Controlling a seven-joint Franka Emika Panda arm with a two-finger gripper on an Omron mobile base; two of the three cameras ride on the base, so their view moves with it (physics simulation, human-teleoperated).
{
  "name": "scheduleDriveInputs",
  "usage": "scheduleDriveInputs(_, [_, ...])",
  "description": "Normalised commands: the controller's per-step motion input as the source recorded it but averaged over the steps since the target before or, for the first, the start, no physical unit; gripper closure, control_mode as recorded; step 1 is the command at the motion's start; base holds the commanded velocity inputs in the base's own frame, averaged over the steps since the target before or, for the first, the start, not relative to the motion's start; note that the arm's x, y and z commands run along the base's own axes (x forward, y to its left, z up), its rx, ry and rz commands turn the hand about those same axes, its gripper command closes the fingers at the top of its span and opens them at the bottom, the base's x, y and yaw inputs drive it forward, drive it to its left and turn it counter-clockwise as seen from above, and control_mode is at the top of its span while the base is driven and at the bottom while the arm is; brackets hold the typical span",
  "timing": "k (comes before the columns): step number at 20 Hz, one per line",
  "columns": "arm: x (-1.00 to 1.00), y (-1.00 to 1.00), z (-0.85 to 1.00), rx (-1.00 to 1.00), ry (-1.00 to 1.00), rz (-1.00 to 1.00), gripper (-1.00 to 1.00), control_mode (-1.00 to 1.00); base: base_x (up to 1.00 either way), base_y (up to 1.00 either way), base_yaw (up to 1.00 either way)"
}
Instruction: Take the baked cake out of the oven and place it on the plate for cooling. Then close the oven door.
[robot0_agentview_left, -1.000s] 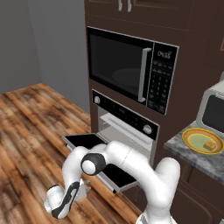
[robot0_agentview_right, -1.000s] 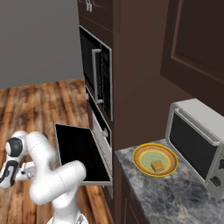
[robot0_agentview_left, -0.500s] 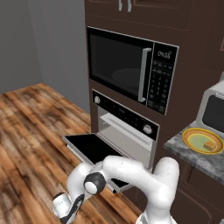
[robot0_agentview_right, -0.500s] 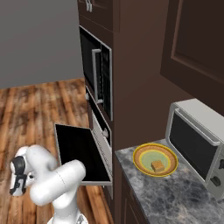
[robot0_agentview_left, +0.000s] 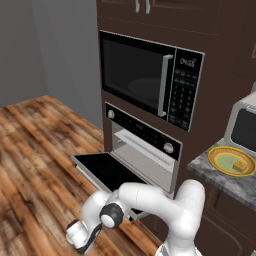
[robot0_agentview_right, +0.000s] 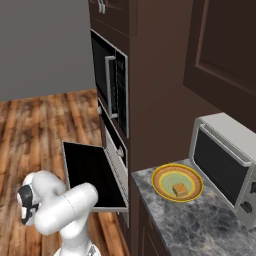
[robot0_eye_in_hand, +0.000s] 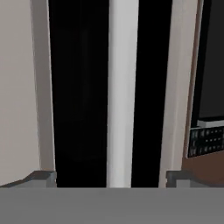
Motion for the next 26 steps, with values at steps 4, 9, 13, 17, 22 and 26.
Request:
scheduleDriveInputs(4, [0.31,-0.18,-0.23,-0.11,0.0,0.0,-1.0,-1.0,0.0,0.0,0.0])
scheduleDriveInputs(9, [0.28,-0.17,-0.22,-0.11,0.0,0.0,-1.0,-1.0,0.0,0.0,0.0])
scheduleDriveInputs(13, [0.23,-0.18,-0.12,-0.09,0.0,0.0,-1.0,-1.0,0.0,0.0,0.0])
scheduleDriveInputs(17, [0.17,-0.21,0.0,-0.05,0.0,0.0,-1.0,-1.0,0.0,0.0,0.0])
scheduleDriveInputs(22, [0.15,-0.28,0.38,0.0,-0.11,0.0,-1.0,-1.0,0.0,0.0,0.0])
scheduleDriveInputs(26, [0.26,-0.32,0.74,0.0,-0.19,-0.01,-1.0,-1.0,0.0,0.0,0.0])
